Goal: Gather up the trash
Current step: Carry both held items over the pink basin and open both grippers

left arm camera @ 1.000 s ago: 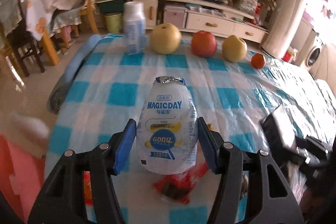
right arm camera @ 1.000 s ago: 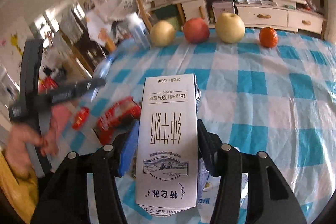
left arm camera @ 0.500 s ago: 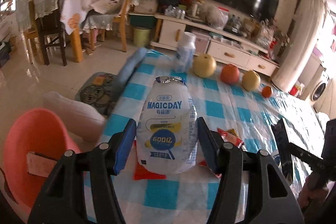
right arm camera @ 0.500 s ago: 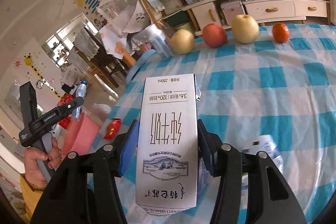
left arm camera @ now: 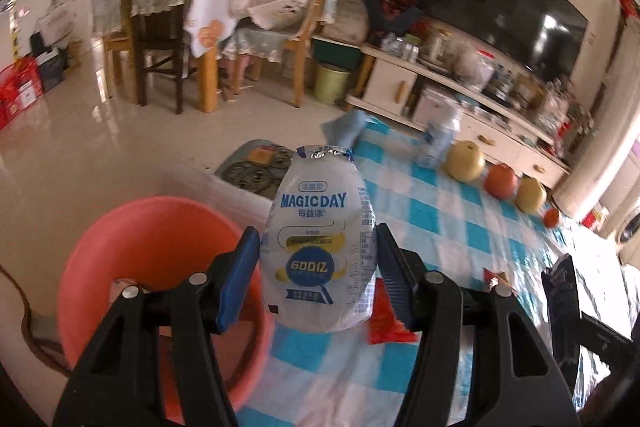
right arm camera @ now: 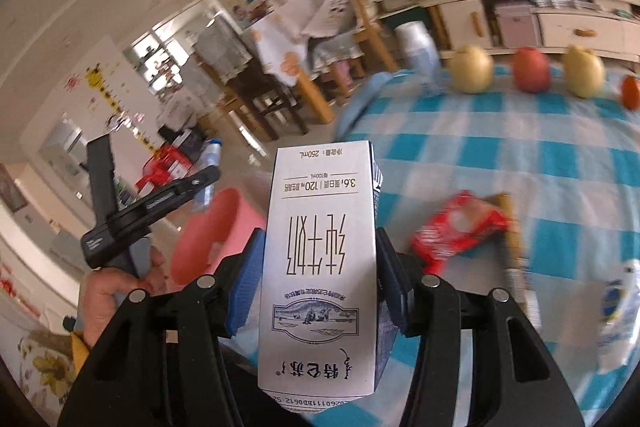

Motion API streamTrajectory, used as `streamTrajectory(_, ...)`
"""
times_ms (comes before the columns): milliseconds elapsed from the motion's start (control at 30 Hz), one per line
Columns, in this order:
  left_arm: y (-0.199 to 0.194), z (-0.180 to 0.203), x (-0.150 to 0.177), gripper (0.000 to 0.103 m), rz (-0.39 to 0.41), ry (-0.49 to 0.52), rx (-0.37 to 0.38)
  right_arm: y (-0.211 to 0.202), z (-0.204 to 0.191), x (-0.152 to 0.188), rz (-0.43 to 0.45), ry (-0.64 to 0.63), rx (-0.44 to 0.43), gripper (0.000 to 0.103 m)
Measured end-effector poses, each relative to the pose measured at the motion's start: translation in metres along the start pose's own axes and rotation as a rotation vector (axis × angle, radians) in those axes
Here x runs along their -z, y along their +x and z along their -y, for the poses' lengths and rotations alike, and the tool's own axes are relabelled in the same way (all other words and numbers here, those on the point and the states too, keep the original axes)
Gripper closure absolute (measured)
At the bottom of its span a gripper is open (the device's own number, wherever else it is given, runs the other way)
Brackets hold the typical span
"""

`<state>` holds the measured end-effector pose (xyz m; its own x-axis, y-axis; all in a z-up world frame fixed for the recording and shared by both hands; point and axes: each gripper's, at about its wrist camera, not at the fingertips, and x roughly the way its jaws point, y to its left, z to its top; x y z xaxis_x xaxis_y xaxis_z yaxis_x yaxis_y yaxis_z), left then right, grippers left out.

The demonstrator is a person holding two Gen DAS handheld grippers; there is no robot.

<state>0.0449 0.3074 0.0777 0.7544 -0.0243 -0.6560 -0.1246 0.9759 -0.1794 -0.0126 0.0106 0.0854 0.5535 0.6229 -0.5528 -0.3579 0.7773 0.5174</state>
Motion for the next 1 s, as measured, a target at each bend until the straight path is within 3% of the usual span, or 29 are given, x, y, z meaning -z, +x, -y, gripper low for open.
streamTrajectory(533,-0.02,-0.137,-0.001,0.043,0.035,-0.282,-0.092,0.149,-0.169,-0.02,-0.134,-0.154,-0.178,0.048)
streamTrajectory(667,-0.012,-0.154,0.002,0.041,0.004,-0.308,-0.187,0.186,-0.185,-0.021,-0.157,-0.161,-0.153,0.044)
streamTrajectory(700,-0.008,-0.159,0.003,0.038,-0.011,-0.321,-0.22,0.193,-0.186,-0.02,-0.167,-0.16,-0.139,0.033)
streamTrajectory(767,-0.005,-0.167,0.003,0.018,-0.025,-0.342,-0.246,0.199,-0.183,-0.018,-0.154,-0.142,-0.085,0.022)
streamTrajectory(833,-0.005,-0.17,0.003,0.017,-0.025,-0.346,-0.264,0.194,-0.176,-0.013,-0.137,-0.115,-0.099,0.022)
streamTrajectory(900,-0.006,-0.169,0.003,0.017,-0.021,-0.339,-0.266,0.186,-0.169,-0.011,-0.111,-0.121,-0.053,0.015)
streamTrajectory(1000,-0.005,-0.162,0.001,0.015,-0.004,-0.33,-0.253,0.169,-0.161,-0.004,-0.081,-0.158,-0.003,0.015)
